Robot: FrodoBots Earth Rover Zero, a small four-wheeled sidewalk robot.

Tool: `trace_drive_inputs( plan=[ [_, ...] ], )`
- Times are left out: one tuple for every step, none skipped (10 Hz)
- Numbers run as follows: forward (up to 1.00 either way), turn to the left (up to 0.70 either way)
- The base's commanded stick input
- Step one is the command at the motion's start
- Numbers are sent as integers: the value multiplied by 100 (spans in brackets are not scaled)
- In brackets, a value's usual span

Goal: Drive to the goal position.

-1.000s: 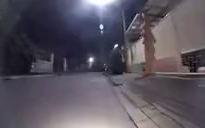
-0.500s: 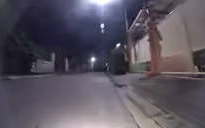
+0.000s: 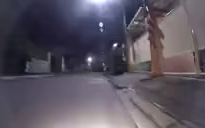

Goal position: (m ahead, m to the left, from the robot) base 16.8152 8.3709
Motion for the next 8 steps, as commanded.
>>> trace_drive_inputs(
  plan=[
    [70,-26],
    [70,-33],
    [70,-35],
    [70,-35],
    [70,-22],
    [70,0],
    [70,0],
    [70,0]
  ],
)
